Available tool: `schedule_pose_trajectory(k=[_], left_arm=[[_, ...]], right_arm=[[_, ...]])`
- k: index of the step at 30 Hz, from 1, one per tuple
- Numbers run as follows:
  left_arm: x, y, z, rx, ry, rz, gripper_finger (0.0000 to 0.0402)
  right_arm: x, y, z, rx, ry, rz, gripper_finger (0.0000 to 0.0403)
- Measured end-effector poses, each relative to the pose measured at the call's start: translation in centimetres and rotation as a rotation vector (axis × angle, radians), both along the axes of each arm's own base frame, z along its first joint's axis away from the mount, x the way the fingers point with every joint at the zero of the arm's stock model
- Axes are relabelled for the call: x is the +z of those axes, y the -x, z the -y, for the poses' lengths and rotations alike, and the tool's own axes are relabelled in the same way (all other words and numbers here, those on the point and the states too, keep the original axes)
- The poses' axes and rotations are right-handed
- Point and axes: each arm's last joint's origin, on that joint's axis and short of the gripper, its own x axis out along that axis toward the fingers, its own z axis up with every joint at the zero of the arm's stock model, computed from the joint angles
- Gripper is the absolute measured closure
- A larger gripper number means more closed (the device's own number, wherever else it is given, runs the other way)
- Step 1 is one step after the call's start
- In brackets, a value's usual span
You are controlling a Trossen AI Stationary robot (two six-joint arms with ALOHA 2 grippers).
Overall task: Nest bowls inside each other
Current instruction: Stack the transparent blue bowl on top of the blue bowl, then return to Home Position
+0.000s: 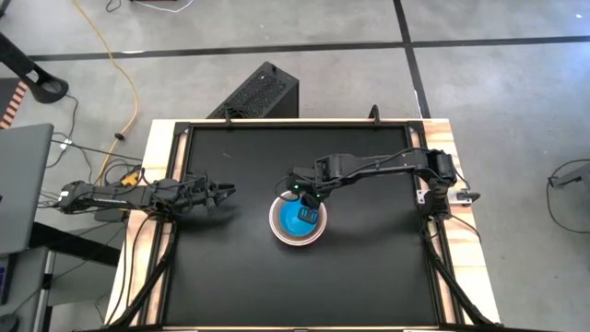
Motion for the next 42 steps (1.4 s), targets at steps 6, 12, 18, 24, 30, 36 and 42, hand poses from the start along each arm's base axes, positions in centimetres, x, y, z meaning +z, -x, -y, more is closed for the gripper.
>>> schedule_pose_trajectory(k=[6,12,18,24,30,36,42], left_arm=[[0.0,0.0,0.0,0.0,0.0,0.0,0.0313],[0.0,0.0,0.0,0.0,0.0,0.0,0.0313],[0.0,0.0,0.0,0.001,0.0,0.0,0.0313],[0.0,0.0,0.0,0.001,0.005,0.002,0.0313],[0.0,0.0,0.0,0.001,0.007,0.002,0.0313],[0.0,0.0,0.0,0.001,0.008,0.003,0.0313],[0.0,0.0,0.0,0.001,0.007,0.002,0.0313]], right_arm=[[1.0,0.3,0.0,0.01,0.003,-0.01,0.0301],[2.1,-0.3,-0.2,0.031,0.009,0.068,0.0301],[2.6,-2.1,-1.6,0.104,0.084,0.266,0.0301],[1.1,-2.6,-2.7,0.14,0.093,0.315,0.0301],[-0.8,-2.8,-2.4,0.098,0.16,0.34,0.0301],[-2.0,-2.7,-2.5,0.071,0.207,0.353,0.0301],[-2.9,-2.6,-2.5,0.072,0.207,0.354,0.0301]])
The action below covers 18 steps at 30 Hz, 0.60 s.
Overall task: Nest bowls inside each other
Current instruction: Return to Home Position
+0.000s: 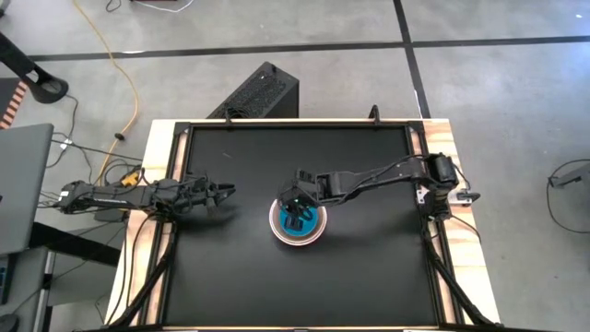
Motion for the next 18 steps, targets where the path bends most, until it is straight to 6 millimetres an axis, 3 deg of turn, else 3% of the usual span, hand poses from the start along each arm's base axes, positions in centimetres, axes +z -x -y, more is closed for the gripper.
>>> schedule_pose_trajectory(k=[5,10,15,18], left_arm=[[0.0,0.0,0.0,0.0,0.0,0.0,0.0313],[0.0,0.0,0.0,0.0,-0.004,-0.002,0.0313],[0.0,0.0,0.0,-0.002,-0.017,-0.006,0.0313],[0.0,0.0,0.0,-0.002,-0.017,-0.006,0.0313]], right_arm=[[1.9,0.7,0.0,0.011,0.006,0.051,0.0301],[6.3,3.0,0.0,0.039,0.023,0.154,0.0308],[9.9,7.0,-0.9,0.124,0.07,0.255,0.0318],[10.3,10.3,-1.2,0.145,0.068,0.328,0.0323]])
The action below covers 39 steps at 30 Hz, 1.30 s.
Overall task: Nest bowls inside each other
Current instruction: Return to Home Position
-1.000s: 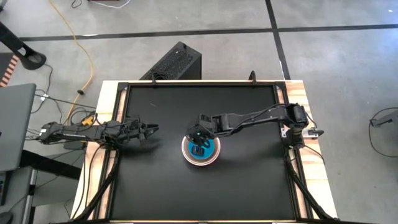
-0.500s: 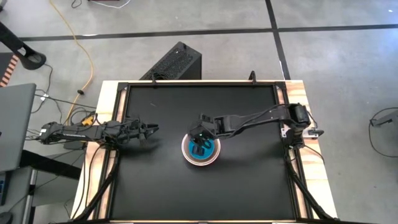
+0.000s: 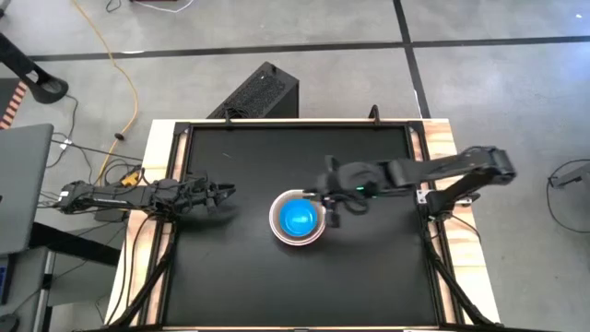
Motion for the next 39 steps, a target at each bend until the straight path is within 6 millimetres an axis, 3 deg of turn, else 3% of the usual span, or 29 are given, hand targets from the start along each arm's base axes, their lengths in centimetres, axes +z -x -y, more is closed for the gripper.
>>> schedule_pose_trajectory(k=[3,10,16,29,39], left_arm=[[0.0,0.0,0.0,0.0,-0.011,-0.004,0.0313],[0.0,0.0,0.0,0.013,-0.046,-0.015,0.0313],[0.0,0.0,-0.1,0.011,-0.072,-0.024,0.0313],[0.0,0.0,-0.1,0.012,-0.076,-0.025,0.0313],[0.0,0.0,-0.1,0.012,-0.051,-0.017,0.0313]], right_arm=[[-1.7,3.1,0.0,0.012,-0.014,0.105,0.0327],[-7.8,9.4,0.9,0.002,-0.087,0.363,0.0327],[-11.9,13.1,1.7,-0.016,-0.127,0.484,0.0327],[-18.4,17.4,3.0,-0.047,-0.163,0.516,0.0328],[-19.2,18.8,3.9,-0.114,-0.128,0.409,0.0328]])
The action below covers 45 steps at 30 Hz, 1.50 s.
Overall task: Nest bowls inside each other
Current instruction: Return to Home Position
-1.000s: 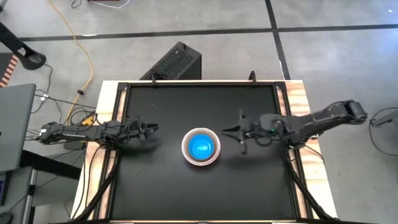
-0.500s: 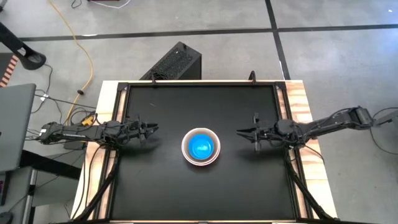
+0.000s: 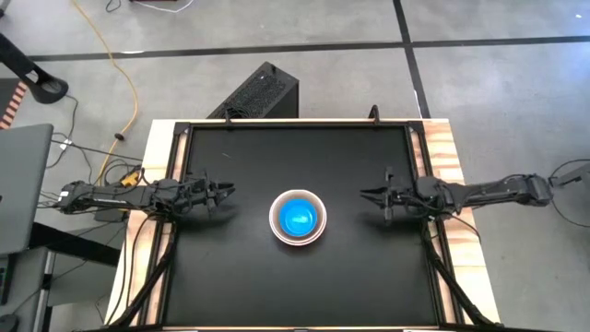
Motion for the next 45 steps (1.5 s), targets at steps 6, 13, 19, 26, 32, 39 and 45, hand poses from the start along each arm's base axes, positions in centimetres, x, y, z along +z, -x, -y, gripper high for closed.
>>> schedule_pose_trajectory(k=[6,13,19,26,32,39,45], left_arm=[[0.0,0.0,0.0,-0.002,-0.012,-0.004,0.0313],[0.0,0.0,0.0,-0.01,-0.077,-0.028,0.0313],[0.0,0.0,0.0,-0.012,-0.099,-0.036,0.0313],[0.0,0.0,0.0,-0.012,-0.099,-0.036,0.0313],[0.0,0.0,0.0,-0.012,-0.099,-0.036,0.0313],[0.0,0.0,0.0,-0.012,-0.099,-0.036,0.0313],[0.0,0.0,0.0,-0.013,-0.099,-0.036,0.0313]], right_arm=[[-1.3,0.5,0.7,-0.046,0.099,-0.157,0.0328],[-1.7,0.6,1.0,-0.069,0.099,-0.195,0.0328],[-1.7,0.6,1.0,-0.068,0.101,-0.196,0.0328],[-1.7,0.6,0.9,-0.067,0.101,-0.197,0.0328],[-1.7,0.6,0.9,-0.067,0.101,-0.197,0.0327],[-1.7,0.6,0.9,-0.067,0.101,-0.197,0.0327],[-1.7,0.6,0.9,-0.067,0.1,-0.198,0.0327]])
